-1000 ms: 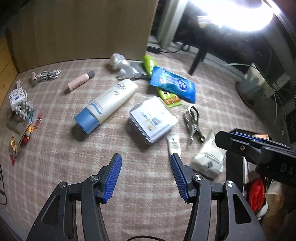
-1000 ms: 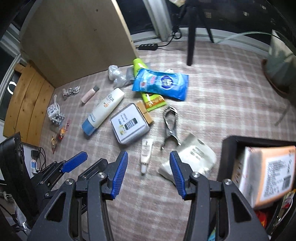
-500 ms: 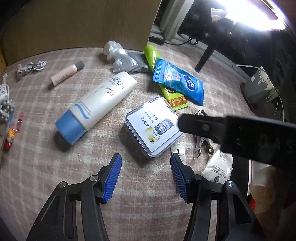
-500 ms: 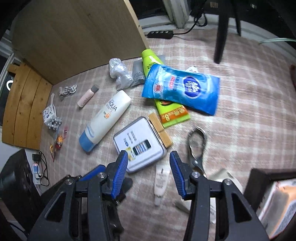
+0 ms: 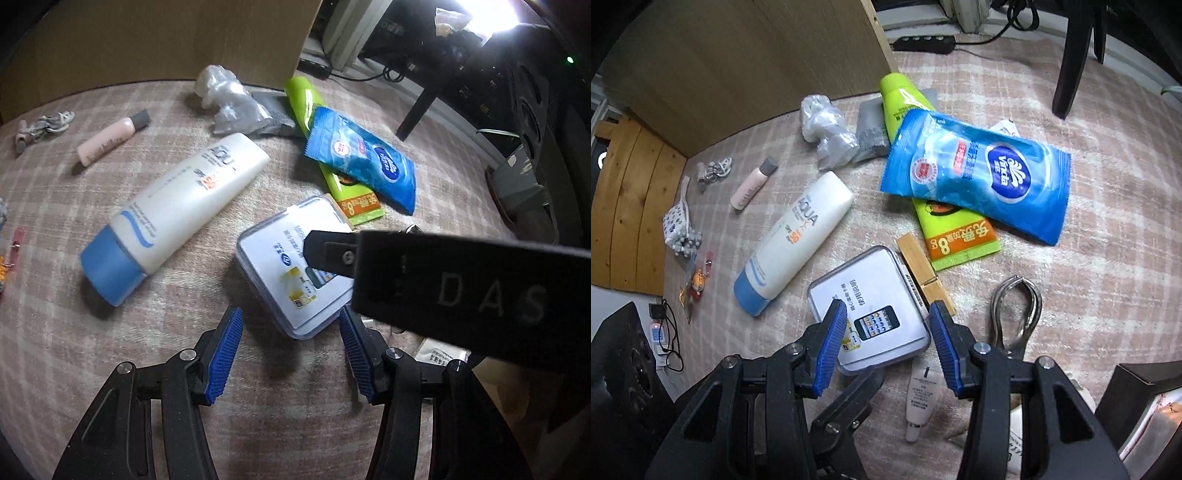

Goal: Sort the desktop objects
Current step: 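Grasp the white tin box with the right tool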

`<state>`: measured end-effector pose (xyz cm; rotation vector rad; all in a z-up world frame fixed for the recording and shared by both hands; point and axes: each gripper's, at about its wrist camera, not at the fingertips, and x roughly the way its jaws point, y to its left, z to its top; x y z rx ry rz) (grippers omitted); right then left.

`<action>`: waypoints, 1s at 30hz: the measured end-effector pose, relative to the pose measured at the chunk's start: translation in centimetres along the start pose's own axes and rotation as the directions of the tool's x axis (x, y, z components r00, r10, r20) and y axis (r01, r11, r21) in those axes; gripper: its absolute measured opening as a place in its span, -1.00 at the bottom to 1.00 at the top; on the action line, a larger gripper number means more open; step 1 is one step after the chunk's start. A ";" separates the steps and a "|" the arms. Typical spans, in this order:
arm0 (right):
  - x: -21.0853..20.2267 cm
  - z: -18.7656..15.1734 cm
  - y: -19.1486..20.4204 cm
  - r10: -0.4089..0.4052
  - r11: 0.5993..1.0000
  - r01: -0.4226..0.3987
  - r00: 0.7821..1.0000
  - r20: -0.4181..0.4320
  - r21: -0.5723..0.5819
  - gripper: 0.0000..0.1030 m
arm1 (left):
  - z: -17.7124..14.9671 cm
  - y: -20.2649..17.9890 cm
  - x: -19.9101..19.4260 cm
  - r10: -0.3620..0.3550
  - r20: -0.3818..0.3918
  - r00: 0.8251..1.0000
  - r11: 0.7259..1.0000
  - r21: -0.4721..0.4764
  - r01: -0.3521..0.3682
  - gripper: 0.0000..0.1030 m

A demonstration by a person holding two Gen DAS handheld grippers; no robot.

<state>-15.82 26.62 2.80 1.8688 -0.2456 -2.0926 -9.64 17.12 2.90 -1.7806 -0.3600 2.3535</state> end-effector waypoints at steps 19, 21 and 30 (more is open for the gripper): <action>-1.1 -1.3 1.0 -0.017 0.999 0.017 1.000 0.025 -0.031 -0.26 | -0.2 0.0 -1.1 -0.015 0.056 0.998 0.999 0.047 0.012 -0.14; -2.0 -1.7 0.8 -0.018 0.999 0.020 0.999 0.035 -0.036 -0.26 | -0.3 -0.3 -1.5 -0.021 0.062 0.998 0.999 0.047 0.018 -0.14; -5.5 -3.4 0.1 -0.025 1.000 0.026 0.996 0.091 -0.006 -0.26 | -1.5 -2.9 -3.8 -0.041 0.086 0.995 0.994 0.106 0.031 -0.14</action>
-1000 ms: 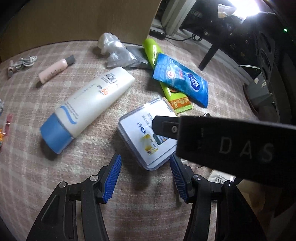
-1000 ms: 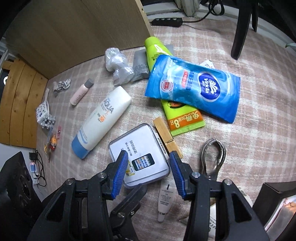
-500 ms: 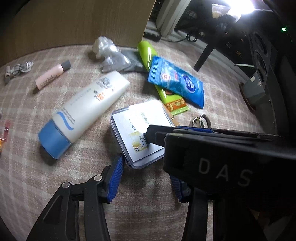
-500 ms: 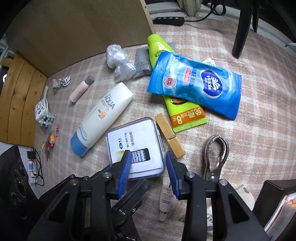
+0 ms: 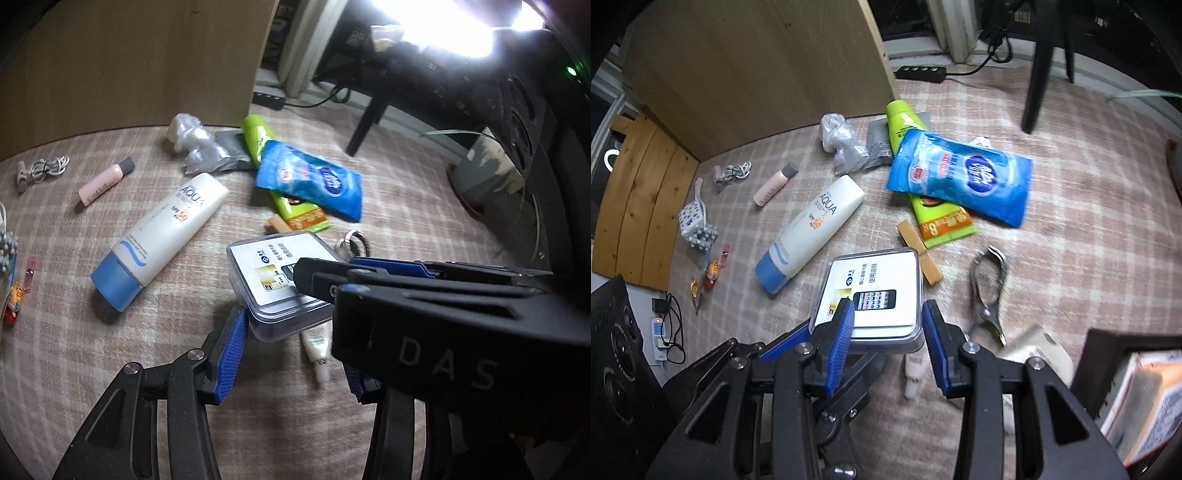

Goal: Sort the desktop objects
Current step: 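Grasp the white tin box with the right tool, then carry the white tin box with the right tool over the bin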

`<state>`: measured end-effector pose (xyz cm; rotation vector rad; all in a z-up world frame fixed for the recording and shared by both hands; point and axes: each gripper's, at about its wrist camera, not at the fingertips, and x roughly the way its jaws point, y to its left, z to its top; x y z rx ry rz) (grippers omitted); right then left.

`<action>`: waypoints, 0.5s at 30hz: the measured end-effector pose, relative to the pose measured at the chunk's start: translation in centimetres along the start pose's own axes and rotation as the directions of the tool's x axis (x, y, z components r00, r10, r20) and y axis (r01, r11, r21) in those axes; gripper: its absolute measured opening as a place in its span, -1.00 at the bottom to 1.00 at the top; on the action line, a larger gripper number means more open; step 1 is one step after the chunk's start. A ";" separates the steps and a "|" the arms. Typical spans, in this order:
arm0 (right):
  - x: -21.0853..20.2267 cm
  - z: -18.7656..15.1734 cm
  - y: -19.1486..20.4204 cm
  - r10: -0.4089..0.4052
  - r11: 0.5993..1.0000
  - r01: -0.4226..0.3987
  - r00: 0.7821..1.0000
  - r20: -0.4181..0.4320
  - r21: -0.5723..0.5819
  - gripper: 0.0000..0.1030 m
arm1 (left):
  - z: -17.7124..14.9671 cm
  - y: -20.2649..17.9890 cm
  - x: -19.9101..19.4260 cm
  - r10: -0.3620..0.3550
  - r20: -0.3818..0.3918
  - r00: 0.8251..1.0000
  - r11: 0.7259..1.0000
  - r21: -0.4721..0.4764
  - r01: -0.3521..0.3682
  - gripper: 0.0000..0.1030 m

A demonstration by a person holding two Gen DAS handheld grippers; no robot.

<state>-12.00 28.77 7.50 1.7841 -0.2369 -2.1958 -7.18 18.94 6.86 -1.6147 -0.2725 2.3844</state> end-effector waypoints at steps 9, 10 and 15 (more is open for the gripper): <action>-4.4 -3.1 -0.9 -0.012 1.000 0.011 0.998 0.060 0.029 -0.26 | -1.5 -3.5 -2.6 -0.031 0.025 0.999 0.998 0.061 0.030 -0.14; -4.9 -3.5 -1.0 -0.015 0.999 0.013 0.998 0.068 0.034 -0.26 | -1.7 -3.9 -2.8 -0.035 0.028 0.999 0.997 0.068 0.033 -0.14; -7.8 -5.6 -2.4 -0.034 0.997 0.027 0.993 0.113 0.067 -0.26 | -2.6 -6.8 -4.0 -0.065 0.032 0.997 0.991 0.116 0.061 -0.14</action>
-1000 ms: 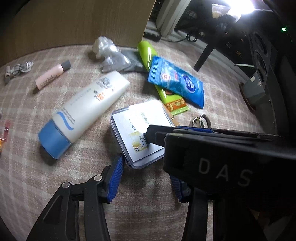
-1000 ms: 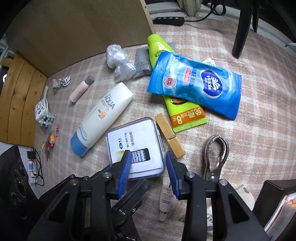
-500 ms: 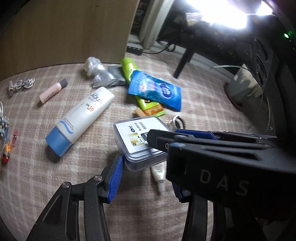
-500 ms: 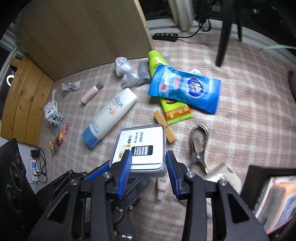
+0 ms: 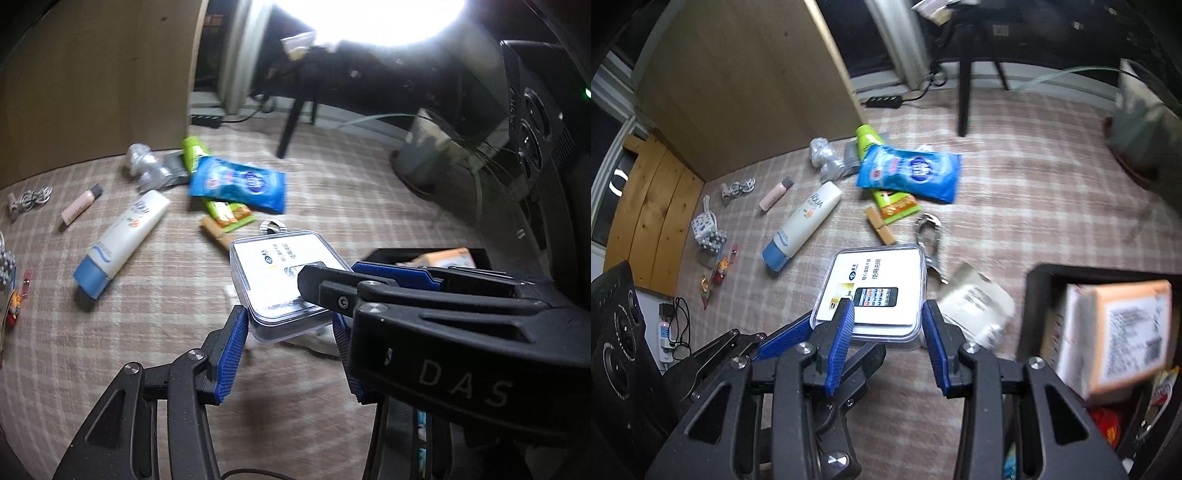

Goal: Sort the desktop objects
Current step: 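Carry the white tin box with the right tool over the bin, then open the right tool to drop the tin box into the bin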

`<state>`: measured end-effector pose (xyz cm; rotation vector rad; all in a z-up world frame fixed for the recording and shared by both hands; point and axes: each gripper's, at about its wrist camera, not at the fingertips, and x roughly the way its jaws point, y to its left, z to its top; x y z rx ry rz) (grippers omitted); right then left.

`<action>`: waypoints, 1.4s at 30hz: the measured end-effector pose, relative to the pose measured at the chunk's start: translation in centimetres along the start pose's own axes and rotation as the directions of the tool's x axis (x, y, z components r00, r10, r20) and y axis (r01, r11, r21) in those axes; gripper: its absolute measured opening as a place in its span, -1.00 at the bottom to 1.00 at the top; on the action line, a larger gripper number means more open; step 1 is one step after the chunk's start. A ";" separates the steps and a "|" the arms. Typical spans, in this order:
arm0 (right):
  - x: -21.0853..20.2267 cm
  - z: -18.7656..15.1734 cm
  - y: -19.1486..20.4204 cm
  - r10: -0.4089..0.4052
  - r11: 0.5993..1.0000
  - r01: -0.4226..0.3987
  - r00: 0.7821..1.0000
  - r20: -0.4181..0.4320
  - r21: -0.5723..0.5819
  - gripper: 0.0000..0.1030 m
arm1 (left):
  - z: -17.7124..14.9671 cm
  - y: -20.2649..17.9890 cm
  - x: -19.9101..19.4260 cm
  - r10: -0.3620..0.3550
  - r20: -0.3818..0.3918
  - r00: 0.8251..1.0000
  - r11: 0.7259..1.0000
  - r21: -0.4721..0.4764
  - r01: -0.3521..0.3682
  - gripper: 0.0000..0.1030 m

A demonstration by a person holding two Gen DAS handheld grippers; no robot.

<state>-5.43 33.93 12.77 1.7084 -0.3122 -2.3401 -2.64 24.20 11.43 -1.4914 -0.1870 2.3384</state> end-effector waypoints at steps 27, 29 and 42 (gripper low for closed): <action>-14.2 -12.9 -19.4 -0.170 0.927 0.109 0.975 0.142 0.360 -0.27 | -4.1 -24.3 1.5 -0.177 -0.100 0.979 0.913 0.356 0.201 -0.10; -14.6 -13.6 -20.2 -0.177 0.919 0.111 0.974 0.143 0.378 -0.27 | -4.3 -25.6 1.7 -0.174 -0.103 0.979 0.906 0.374 0.201 -0.10; -15.0 -15.0 -22.6 -0.176 0.894 0.100 0.975 0.137 0.438 -0.25 | -4.8 -26.8 1.8 -0.169 -0.120 0.978 0.890 0.409 0.204 -0.15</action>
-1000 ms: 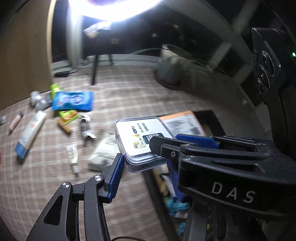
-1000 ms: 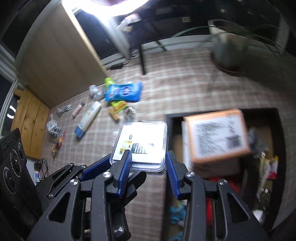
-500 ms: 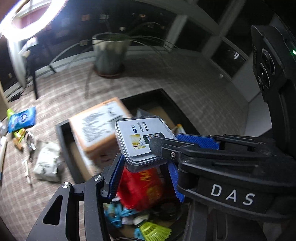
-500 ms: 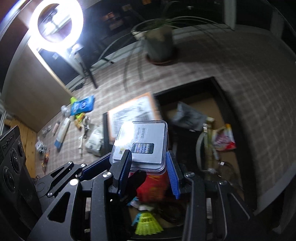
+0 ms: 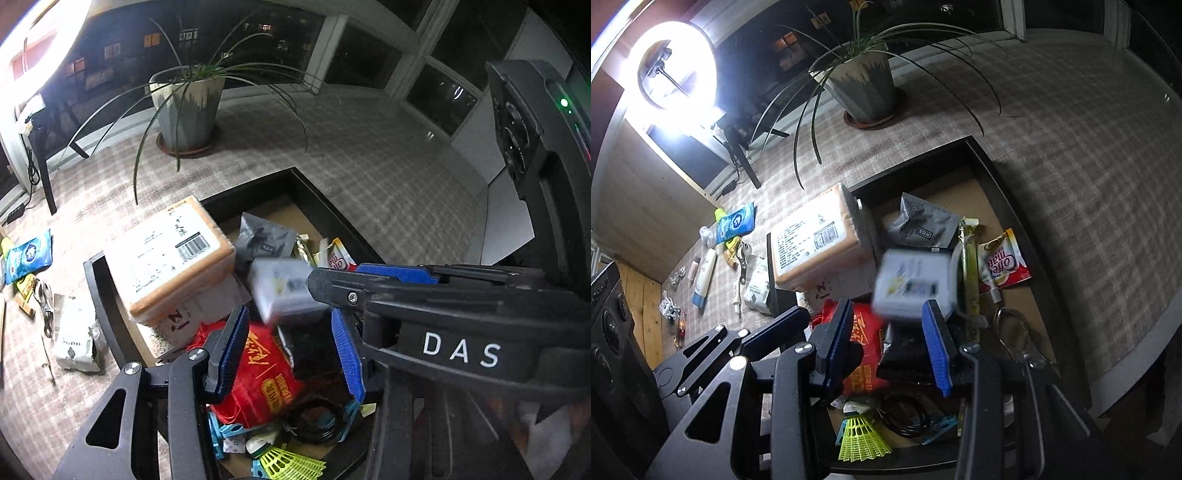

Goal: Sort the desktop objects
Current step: 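Open the right tool to drop the tin box into the bin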

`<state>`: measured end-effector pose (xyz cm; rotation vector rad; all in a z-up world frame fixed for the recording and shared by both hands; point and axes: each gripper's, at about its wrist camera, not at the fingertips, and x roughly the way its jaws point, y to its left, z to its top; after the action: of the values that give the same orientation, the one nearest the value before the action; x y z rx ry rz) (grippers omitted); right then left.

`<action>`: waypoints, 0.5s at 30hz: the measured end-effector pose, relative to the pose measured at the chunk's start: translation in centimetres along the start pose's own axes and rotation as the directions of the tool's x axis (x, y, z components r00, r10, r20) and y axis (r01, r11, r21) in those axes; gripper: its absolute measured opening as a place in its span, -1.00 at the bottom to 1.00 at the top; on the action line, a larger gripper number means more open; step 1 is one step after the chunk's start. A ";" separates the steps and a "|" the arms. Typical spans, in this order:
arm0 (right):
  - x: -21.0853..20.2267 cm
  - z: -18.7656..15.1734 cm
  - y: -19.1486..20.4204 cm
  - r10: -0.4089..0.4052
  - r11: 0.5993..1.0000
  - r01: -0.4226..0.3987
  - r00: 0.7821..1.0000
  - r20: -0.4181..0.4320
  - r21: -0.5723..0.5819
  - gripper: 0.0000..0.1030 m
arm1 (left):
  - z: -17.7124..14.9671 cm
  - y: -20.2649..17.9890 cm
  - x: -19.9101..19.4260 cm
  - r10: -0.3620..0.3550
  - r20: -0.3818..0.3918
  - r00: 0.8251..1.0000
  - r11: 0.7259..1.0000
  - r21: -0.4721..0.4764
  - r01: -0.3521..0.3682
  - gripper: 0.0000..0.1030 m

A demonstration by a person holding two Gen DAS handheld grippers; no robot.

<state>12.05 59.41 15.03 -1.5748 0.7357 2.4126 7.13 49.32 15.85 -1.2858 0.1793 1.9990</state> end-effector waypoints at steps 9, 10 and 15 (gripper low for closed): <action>0.9 0.1 2.8 0.003 0.999 -0.003 1.000 -0.014 -0.048 -0.25 | -0.8 2.8 -1.0 0.036 0.000 0.999 0.999 -0.022 -0.036 -0.15; 1.1 0.1 3.2 0.006 0.999 -0.007 1.000 -0.018 -0.053 -0.25 | -1.0 3.3 -1.2 0.044 0.000 0.999 0.999 -0.027 -0.044 -0.15; 2.2 0.3 5.6 0.024 0.996 -0.027 0.999 -0.034 -0.081 -0.25 | -1.8 6.3 -2.3 0.078 -0.008 0.997 0.995 -0.053 -0.078 -0.15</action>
<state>8.66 54.46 14.87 -1.6493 0.6760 2.4696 4.87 42.78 15.23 -1.3376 0.1826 2.0789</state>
